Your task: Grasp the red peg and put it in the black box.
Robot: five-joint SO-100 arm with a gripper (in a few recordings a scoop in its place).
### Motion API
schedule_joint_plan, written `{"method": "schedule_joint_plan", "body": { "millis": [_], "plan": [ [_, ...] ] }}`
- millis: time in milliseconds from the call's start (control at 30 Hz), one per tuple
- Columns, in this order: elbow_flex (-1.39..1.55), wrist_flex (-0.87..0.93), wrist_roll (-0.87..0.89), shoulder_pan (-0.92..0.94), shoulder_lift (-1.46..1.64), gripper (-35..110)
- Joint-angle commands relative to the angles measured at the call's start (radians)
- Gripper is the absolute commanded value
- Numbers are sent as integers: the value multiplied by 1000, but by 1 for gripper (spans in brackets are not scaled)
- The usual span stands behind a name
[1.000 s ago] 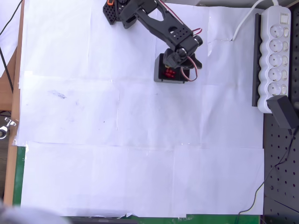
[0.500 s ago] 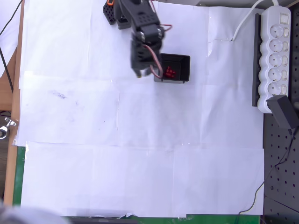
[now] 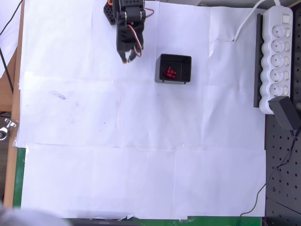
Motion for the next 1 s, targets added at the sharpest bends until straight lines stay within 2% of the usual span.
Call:
{"method": "schedule_joint_plan", "body": {
  "millis": [0,67,267,367,467,567,667,967],
  "plan": [
    [-149,-115,-8,23,-103,0],
    [-268,-169,-5,34,-218,0],
    [-468,-149,48,51,-414,0],
    [-468,17,81,43,-466,0],
    [-468,92,138,28,-469,0],
    [-469,267,118,25,-477,0],
    [-469,259,181,23,-479,0],
    [-469,278,152,21,-479,3]
  ]
}}
